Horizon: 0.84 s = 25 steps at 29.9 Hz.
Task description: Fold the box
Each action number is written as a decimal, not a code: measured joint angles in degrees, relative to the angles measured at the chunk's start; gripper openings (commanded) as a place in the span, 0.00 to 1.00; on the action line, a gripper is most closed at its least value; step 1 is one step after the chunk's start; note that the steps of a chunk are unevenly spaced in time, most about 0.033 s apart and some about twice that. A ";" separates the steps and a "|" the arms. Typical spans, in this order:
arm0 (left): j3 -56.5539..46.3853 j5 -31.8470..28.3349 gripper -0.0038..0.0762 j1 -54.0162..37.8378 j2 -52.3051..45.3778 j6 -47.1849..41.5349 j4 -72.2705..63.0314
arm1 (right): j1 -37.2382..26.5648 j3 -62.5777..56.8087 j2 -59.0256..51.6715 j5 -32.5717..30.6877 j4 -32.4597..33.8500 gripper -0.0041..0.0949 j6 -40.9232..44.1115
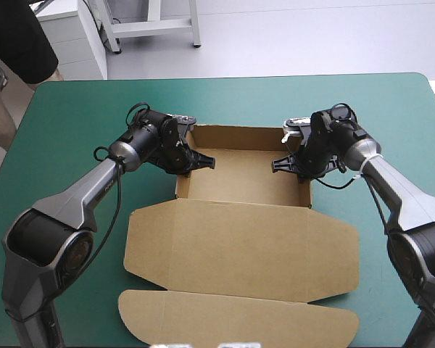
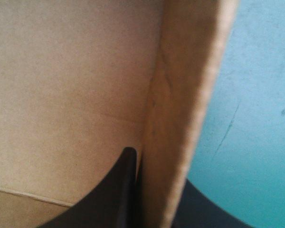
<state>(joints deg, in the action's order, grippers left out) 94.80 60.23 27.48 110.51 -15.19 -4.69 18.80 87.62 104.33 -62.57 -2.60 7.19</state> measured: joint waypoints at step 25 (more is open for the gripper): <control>17.35 9.24 0.63 0.10 0.54 1.81 3.81 | 0.50 13.20 0.35 -4.12 2.25 0.73 0.19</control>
<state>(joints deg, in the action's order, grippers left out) 112.15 69.47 27.58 111.05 -13.38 -0.89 19.30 100.82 104.68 -66.69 -0.35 7.38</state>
